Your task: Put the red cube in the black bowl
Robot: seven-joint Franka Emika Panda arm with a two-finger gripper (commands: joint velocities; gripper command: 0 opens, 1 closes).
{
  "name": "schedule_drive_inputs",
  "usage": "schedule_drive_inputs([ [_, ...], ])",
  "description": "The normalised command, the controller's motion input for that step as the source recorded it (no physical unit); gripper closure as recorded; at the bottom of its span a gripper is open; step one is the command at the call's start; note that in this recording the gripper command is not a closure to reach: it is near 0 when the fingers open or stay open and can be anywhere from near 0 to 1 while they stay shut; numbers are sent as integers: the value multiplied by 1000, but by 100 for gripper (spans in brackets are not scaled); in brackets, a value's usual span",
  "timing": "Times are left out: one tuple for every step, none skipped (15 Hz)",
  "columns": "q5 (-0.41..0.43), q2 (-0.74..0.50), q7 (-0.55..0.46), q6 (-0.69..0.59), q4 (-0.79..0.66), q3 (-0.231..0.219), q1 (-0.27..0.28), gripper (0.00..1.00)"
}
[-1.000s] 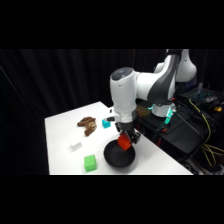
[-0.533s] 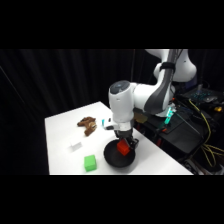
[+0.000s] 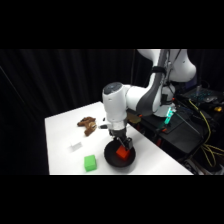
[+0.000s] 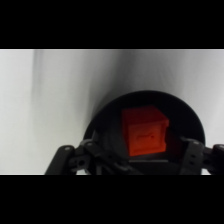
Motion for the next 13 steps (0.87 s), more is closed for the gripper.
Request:
schedule_drive_inputs([
  [-21,-403,194,-269,-71,-33,65,0],
  [8,-465,228,-343,-76,-19,76,0],
  [19,-521,235,-387,-68,-8,82,0],
  [30,-515,220,-437,-39,3,78,0],
  [32,-485,216,-439,-11,5,72,0],
  [39,-453,232,-465,35,8,69,0],
  [43,-399,244,-454,80,7,60,0],
  [37,-346,236,-433,120,4,47,0],
  [48,-293,221,-397,150,2,29,0],
  [26,-242,227,-360,175,-8,20,0],
  [9,-190,213,-311,171,-11,14,0],
  [-12,-144,230,-234,156,-18,10,0],
  [-17,-109,164,-199,130,-22,-4,0],
])
